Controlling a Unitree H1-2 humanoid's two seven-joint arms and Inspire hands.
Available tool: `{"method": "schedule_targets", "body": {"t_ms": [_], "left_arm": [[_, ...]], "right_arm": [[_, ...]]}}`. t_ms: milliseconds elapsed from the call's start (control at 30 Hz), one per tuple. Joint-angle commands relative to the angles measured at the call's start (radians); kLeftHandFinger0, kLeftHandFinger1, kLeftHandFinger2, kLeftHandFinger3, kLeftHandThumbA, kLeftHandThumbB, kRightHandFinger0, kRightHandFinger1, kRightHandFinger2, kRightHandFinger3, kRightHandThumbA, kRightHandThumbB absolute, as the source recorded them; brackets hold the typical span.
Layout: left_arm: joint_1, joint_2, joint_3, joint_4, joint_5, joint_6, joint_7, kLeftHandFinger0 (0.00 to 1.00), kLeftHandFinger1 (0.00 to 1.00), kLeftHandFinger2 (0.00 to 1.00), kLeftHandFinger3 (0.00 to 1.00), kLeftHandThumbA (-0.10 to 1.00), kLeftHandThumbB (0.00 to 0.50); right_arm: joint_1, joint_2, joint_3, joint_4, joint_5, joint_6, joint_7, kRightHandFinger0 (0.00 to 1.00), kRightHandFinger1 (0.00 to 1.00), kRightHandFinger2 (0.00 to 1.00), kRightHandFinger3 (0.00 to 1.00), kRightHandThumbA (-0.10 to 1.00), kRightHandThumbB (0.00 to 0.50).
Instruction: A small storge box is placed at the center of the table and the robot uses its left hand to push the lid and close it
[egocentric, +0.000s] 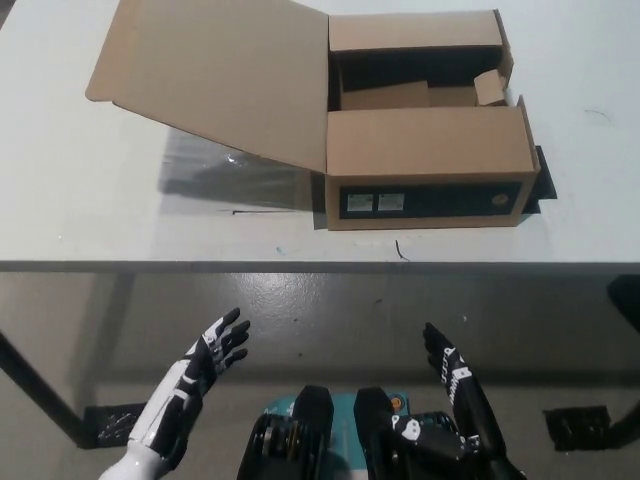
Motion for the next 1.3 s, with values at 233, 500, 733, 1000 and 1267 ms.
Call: {"method": "schedule_targets", "body": {"t_ms": [233, 500, 733, 1000, 1267], "left_arm": [[-0.108, 0.079, 0.100, -0.317, -1.046, 0.349, -0.140, 1.00, 1.00, 1.00, 1.00, 1.00, 0.445], [-0.157, 0.014, 0.185, -0.234, -1.166, 0.364, -0.063, 1.00, 1.00, 1.00, 1.00, 1.00, 0.445], [-0.174, -0.011, 0.223, -0.131, -1.126, 0.399, -0.103, 1.00, 1.00, 1.00, 1.00, 1.00, 0.446], [-0.232, -0.026, 0.249, -0.011, -1.100, 0.454, -0.145, 1.00, 1.00, 1.00, 1.00, 1.00, 0.441], [-0.280, -0.029, 0.287, 0.068, -1.102, 0.491, -0.165, 1.00, 1.00, 1.00, 1.00, 1.00, 0.415]], "right_arm": [[-0.007, 0.011, 0.014, -0.007, -0.011, -0.097, -0.017, 1.00, 1.00, 1.00, 1.00, 1.00, 0.355], [-0.001, 0.019, 0.021, 0.002, -0.013, -0.097, -0.012, 1.00, 1.00, 1.00, 1.00, 1.00, 0.361], [-0.002, 0.023, 0.029, 0.014, -0.014, -0.097, -0.009, 1.00, 1.00, 1.00, 1.00, 1.00, 0.373], [-0.012, 0.018, 0.015, 0.021, -0.011, -0.097, -0.013, 1.00, 1.00, 1.00, 1.00, 1.00, 0.373], [-0.019, 0.017, 0.017, 0.014, -0.017, -0.097, -0.023, 1.00, 1.00, 1.00, 1.00, 1.00, 0.370]]}}
